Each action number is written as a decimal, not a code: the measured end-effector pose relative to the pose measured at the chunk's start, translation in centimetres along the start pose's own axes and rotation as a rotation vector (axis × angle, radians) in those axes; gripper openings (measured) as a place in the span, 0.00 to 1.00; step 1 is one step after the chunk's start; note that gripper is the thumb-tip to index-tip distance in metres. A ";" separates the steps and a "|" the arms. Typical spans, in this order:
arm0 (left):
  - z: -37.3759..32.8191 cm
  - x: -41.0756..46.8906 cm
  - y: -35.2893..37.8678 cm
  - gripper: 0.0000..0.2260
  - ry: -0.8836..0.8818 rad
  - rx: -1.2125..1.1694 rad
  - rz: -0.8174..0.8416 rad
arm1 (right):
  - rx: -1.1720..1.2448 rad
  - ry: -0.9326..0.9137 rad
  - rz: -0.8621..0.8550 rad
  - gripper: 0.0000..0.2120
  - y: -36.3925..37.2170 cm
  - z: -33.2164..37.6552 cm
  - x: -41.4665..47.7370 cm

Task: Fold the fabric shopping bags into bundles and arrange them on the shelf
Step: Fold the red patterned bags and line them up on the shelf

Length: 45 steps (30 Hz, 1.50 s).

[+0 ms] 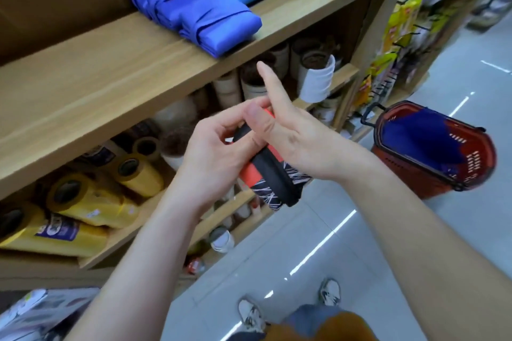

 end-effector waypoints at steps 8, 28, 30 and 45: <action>1.0 4.5 6.9 0.04 -0.109 -0.088 -0.267 | -0.243 -0.060 -0.036 0.41 -9.0 -5.8 -4.5; -5.8 20.0 13.1 0.20 -0.239 0.025 -0.095 | 0.330 -0.142 -0.219 0.22 -26.2 -10.4 2.8; -6.0 23.0 12.7 0.20 -0.196 0.170 -0.061 | 0.386 -0.111 -0.258 0.20 -27.6 -10.7 4.9; -9.7 36.9 10.1 0.34 0.279 1.346 0.231 | 0.633 0.009 -0.190 0.15 -32.2 -11.7 19.0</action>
Point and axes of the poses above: each hand's wrist, its own x-axis towards the middle knuckle, its own y-axis out of the palm, z = x × y, the point moved 7 cm from there along x, towards the middle knuckle, and after that the axes turned 1 degree about -x, right-handed, at the moved point
